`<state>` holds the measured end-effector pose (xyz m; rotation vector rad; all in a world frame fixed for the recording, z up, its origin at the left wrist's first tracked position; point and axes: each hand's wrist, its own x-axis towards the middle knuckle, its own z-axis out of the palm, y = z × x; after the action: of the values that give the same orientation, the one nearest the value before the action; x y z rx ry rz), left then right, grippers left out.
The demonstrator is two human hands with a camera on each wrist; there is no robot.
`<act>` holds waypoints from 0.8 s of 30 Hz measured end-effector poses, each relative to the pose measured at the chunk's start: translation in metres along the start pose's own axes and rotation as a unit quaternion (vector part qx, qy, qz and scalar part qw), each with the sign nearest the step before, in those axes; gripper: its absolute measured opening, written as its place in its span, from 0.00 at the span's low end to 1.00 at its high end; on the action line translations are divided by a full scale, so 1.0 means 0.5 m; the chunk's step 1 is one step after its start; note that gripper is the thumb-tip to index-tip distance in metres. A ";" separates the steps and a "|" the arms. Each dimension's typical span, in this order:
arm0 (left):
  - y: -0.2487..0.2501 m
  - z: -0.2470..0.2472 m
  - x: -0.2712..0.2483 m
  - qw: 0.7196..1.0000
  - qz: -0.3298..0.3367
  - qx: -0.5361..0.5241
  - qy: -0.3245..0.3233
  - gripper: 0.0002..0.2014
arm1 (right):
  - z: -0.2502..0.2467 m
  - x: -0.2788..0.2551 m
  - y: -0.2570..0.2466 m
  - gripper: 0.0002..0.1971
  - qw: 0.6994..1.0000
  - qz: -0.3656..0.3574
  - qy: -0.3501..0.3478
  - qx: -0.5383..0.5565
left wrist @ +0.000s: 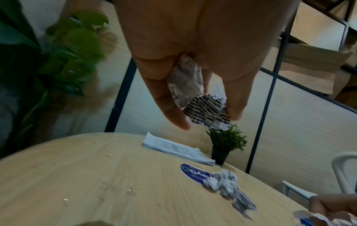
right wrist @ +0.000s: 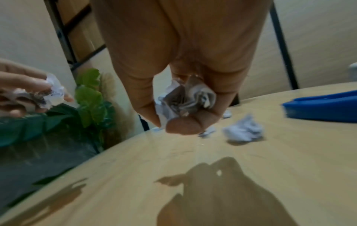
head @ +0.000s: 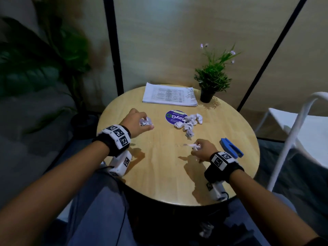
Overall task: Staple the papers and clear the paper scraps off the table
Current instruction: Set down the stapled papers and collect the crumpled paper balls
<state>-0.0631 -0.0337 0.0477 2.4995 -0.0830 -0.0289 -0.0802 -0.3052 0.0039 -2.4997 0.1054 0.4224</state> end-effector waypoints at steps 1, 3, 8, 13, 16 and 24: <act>-0.018 -0.022 -0.011 1.000 -0.005 0.002 0.007 0.16 | 0.012 0.004 -0.030 0.08 1.000 -0.015 -0.006 0.012; -0.059 -0.064 -0.037 1.000 -0.019 -0.009 0.016 0.14 | 0.043 0.015 -0.093 0.08 0.998 -0.049 -0.026 0.034; -0.180 -0.135 -0.118 0.994 -0.100 -0.035 0.017 0.11 | 0.151 0.037 -0.260 0.06 0.986 -0.120 -0.103 0.045; -0.328 -0.152 -0.202 0.979 -0.199 -0.051 0.008 0.12 | 0.263 0.050 -0.411 0.06 0.968 -0.194 -0.156 0.002; -0.420 -0.141 -0.232 0.965 -0.251 -0.080 0.014 0.16 | 0.321 0.062 -0.484 0.09 0.948 -0.247 -0.177 -0.093; -0.548 -0.057 -0.270 0.930 -0.354 -0.091 -0.027 0.26 | 0.457 0.115 -0.587 0.13 0.833 -0.361 -0.233 -0.350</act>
<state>-0.1822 0.2115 -0.0930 2.2148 0.7659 -0.3834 -0.0390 0.0676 -0.0307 -2.7415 -1.3675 0.8170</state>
